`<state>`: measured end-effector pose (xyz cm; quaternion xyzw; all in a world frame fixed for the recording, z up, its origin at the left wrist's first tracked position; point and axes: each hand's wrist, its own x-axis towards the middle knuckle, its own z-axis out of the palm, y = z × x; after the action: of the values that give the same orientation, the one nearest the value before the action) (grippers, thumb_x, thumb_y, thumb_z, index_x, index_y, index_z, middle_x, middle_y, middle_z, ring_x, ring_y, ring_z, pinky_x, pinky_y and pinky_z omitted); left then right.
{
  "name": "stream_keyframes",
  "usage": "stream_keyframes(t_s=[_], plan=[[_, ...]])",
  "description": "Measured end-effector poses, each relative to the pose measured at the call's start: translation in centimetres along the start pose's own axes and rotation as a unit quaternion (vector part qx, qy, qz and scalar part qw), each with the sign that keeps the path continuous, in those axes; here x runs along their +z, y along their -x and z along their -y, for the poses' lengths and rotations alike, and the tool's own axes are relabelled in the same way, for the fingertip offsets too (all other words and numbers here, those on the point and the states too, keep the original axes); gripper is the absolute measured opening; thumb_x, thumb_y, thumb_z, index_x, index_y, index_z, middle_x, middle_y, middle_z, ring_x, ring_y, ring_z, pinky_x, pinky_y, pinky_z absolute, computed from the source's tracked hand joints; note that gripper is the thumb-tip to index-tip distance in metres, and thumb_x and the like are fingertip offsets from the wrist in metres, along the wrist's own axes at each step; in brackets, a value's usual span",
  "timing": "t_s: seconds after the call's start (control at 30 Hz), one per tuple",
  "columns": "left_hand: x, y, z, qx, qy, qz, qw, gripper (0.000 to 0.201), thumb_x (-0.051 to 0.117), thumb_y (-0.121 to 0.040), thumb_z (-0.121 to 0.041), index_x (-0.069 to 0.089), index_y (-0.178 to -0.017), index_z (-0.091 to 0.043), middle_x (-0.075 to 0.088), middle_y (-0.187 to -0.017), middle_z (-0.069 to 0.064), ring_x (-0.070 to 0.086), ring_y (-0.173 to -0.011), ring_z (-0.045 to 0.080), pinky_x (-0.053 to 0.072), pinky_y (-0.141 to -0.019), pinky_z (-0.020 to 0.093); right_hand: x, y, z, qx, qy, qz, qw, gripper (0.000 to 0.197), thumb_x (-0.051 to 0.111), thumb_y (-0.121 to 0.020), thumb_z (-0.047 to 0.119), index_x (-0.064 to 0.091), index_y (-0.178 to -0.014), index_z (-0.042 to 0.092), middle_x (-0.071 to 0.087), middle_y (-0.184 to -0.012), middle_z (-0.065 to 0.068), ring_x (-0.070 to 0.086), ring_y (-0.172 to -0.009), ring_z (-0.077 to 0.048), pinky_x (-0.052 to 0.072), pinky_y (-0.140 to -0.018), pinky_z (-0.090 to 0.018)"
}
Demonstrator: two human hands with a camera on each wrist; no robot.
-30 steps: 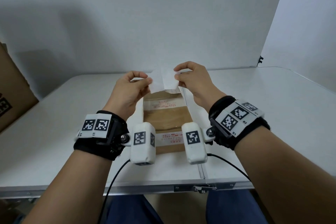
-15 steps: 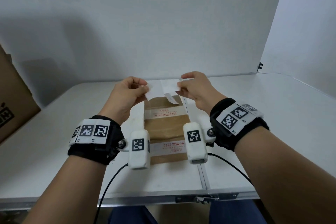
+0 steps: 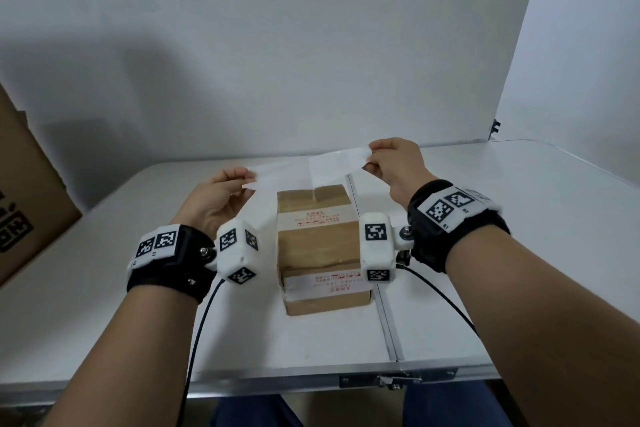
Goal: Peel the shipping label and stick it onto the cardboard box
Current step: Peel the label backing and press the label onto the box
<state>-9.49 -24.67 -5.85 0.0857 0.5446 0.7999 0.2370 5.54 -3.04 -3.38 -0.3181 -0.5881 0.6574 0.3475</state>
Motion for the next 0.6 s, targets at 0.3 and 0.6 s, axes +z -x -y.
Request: stream_keyframes(t_s=[0.3,0.6], plan=[[-4.2,-3.7,1.3,0.053,-0.001,-0.157,0.986,0.025,0.047,-0.088,0.01,0.057,-0.075,-0.008,0.057,-0.1,0.012,0.062,-0.08,0.017,0.055,-0.055,0.013,-1.3,-1.3,-0.6,-0.002,-0.034,-0.07,0.997,0.029,0.047,-0.085,-0.016,0.061,-0.096,0.007,0.059,-0.105,-0.01,0.063,-0.058,-0.017,0.058,-0.071,-0.022],[-1.8,-3.0,0.3,-0.02,-0.351,-0.067,0.934,0.031,0.052,-0.09,-0.007,0.059,-0.119,-0.012,0.05,-0.134,0.011,0.042,-0.123,0.025,0.036,-0.098,0.037,0.6,-0.3,0.5,-0.087,0.009,-0.035,0.996,0.025,0.051,-0.086,-0.011,0.06,-0.098,0.008,0.063,-0.115,-0.02,0.064,-0.065,-0.02,0.056,-0.059,-0.018]])
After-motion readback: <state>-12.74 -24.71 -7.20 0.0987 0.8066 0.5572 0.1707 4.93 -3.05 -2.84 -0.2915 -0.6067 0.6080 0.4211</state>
